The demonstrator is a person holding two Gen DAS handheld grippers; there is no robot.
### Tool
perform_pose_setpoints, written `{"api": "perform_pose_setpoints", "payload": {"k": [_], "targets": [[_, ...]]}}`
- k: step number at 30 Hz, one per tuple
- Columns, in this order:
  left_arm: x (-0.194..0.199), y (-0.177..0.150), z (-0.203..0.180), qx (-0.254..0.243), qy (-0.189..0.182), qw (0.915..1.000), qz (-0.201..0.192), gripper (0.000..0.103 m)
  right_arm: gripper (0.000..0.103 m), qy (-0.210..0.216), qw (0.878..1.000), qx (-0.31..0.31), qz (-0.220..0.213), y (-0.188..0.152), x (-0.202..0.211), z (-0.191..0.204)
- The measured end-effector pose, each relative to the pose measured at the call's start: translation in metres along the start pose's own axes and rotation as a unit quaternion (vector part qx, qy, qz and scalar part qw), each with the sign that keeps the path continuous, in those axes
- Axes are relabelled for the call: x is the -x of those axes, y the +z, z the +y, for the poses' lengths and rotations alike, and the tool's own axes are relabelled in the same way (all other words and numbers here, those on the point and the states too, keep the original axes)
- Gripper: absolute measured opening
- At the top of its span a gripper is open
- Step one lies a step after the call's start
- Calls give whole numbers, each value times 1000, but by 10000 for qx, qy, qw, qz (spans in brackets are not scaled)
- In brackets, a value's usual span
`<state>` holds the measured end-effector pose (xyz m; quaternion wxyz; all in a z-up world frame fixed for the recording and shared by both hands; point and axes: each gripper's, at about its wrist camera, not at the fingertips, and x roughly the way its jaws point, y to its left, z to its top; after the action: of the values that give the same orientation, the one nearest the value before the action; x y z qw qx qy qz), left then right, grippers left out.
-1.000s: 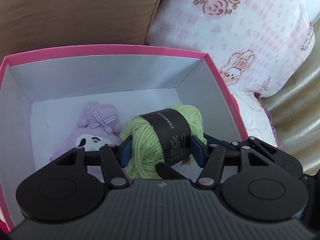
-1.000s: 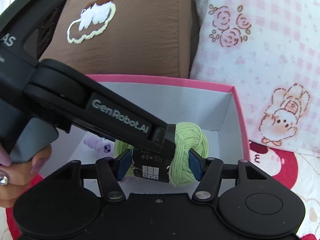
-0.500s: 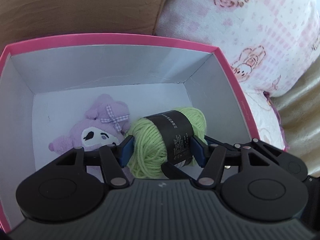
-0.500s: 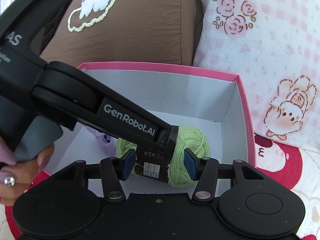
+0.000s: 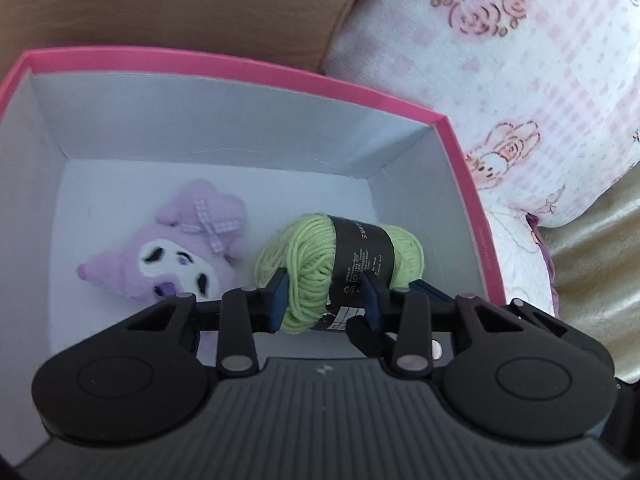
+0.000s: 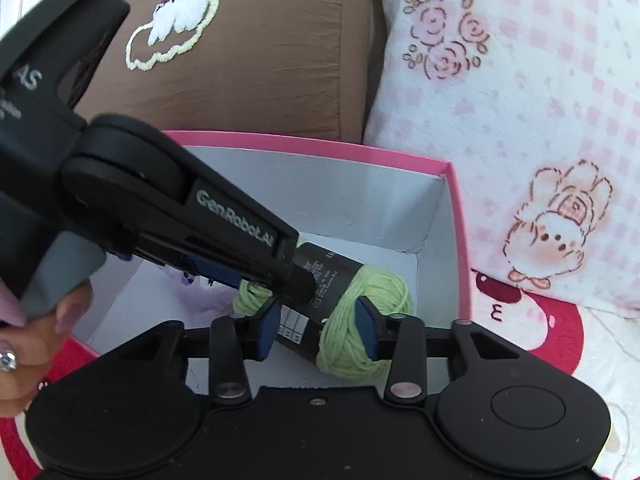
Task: Organize objects
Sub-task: 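Lower the yarn ball into the pink box beside the plush and open the left tool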
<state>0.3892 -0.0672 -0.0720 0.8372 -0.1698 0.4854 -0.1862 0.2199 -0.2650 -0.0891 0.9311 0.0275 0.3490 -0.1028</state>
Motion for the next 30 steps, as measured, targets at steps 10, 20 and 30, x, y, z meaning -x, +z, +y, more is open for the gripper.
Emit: {"api": "perform_pose_setpoints", "payload": {"k": [10, 20, 30], "targets": [[-7, -8, -10, 223, -5, 9997, 25, 37, 42, -435, 9987, 193, 201, -1, -4, 1], [5, -7, -20, -91, 345, 9993, 55, 47, 47, 178, 9989, -317, 281, 0, 13, -16], [37, -14, -25, -194, 586, 9981, -35, 49, 47, 320, 9972, -499, 458, 4, 20, -7]]}}
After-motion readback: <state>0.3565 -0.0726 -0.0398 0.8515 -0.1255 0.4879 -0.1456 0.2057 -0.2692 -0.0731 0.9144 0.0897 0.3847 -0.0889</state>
